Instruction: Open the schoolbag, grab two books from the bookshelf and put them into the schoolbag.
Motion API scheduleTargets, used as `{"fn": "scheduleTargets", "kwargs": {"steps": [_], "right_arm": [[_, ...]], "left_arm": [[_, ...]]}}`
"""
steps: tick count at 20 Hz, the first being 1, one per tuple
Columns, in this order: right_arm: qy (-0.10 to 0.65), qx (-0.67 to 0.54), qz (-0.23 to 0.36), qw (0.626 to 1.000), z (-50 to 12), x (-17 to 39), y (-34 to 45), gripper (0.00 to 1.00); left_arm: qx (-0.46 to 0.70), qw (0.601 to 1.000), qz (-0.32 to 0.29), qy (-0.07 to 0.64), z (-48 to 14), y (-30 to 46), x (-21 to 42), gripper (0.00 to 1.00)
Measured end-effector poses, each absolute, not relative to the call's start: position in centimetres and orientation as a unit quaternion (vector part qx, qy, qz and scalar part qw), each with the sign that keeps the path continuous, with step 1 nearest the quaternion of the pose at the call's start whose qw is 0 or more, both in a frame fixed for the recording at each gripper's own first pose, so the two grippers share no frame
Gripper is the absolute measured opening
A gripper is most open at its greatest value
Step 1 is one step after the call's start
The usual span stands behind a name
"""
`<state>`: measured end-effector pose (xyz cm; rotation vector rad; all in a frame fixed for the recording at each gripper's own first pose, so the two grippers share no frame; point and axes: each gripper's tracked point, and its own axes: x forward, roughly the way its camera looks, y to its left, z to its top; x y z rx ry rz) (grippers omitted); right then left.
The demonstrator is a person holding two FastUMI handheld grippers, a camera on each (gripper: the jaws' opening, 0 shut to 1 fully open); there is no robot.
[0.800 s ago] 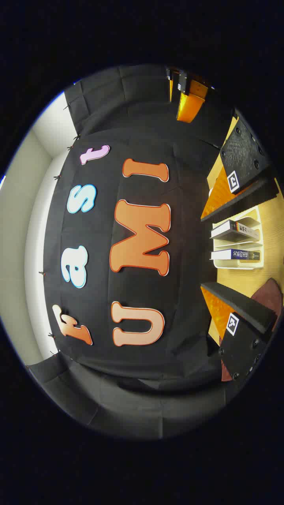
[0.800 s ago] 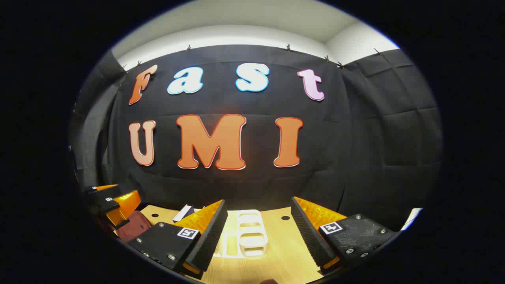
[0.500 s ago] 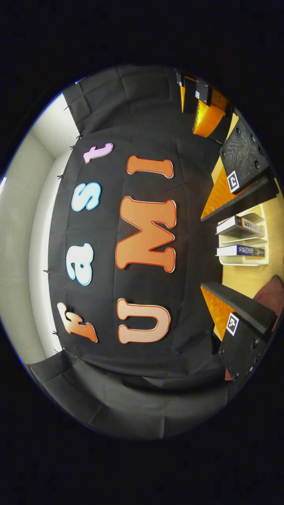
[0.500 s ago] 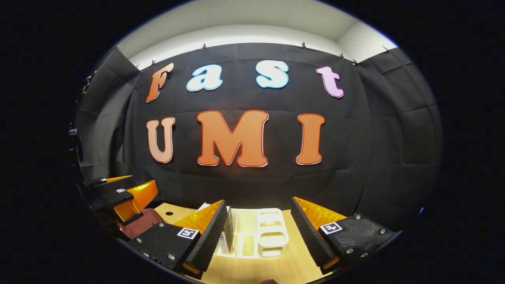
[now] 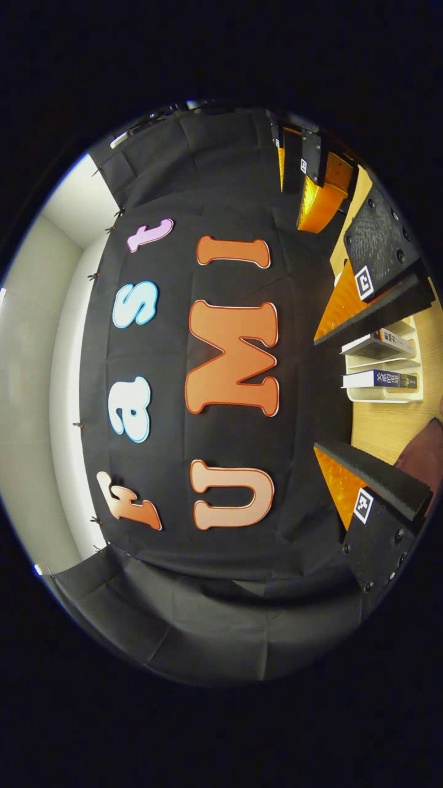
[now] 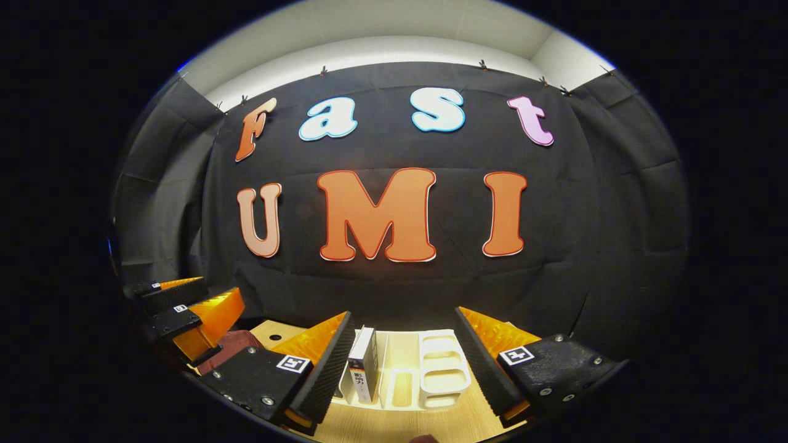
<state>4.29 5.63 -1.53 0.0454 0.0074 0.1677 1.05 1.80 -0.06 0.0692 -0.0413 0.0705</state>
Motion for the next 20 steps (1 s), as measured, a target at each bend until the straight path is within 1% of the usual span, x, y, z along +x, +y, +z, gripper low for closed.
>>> {"fn": "scheduleTargets", "kwargs": {"steps": [2,3,4,5,6,7,8,10,11,12,15,20], "right_arm": [[0.003,0.024,0.083,0.996,-1.5,4.2,5.6,0.96],[0.003,0.023,0.083,0.996,-1.6,4.2,5.6,0.96],[0.004,0.022,0.084,0.996,-1.7,4.2,5.6,1.00],[0.006,0.022,0.085,0.996,-1.9,4.1,5.7,1.00],[0.007,0.022,0.087,0.996,-2.0,4.0,5.7,0.96],[0.010,0.022,0.087,0.996,-2.2,3.9,5.9,1.00],[0.011,0.023,0.088,0.996,-2.3,3.8,5.9,0.96],[0.013,0.024,0.089,0.996,-2.6,3.7,5.9,0.96],[0.015,0.024,0.090,0.996,-2.8,3.8,6.1,1.00],[0.017,0.024,0.091,0.995,-2.8,3.7,6.2,0.96],[0.013,0.019,0.092,0.996,-2.7,3.5,6.5,0.96],[0.017,0.017,0.097,0.995,-3.1,3.4,7.2,0.96]], "left_arm": [[0.031,0.999,0.039,-0.015,-0.2,1.9,0.7,0.95],[0.027,0.999,0.038,-0.014,-0.3,1.8,0.7,0.94],[0.027,0.999,0.038,-0.014,-0.3,1.6,0.7,0.94],[0.027,0.999,0.040,-0.016,-0.5,1.6,0.9,0.94],[0.028,0.998,0.043,-0.021,-0.3,1.8,0.8,0.94],[0.029,0.998,0.045,-0.024,-0.3,1.8,0.9,0.94],[0.029,0.998,0.044,-0.025,-0.3,1.7,0.9,0.95],[0.029,0.998,0.043,-0.021,-0.5,1.7,0.8,0.94],[0.029,0.998,0.044,-0.019,-0.7,1.7,0.6,0.94],[0.029,0.998,0.045,-0.019,-0.6,1.8,0.5,0.95],[0.027,0.998,0.049,-0.024,-0.4,1.9,0.3,0.94],[0.033,0.998,0.051,-0.024,-0.4,2.4,0.0,0.95]]}}
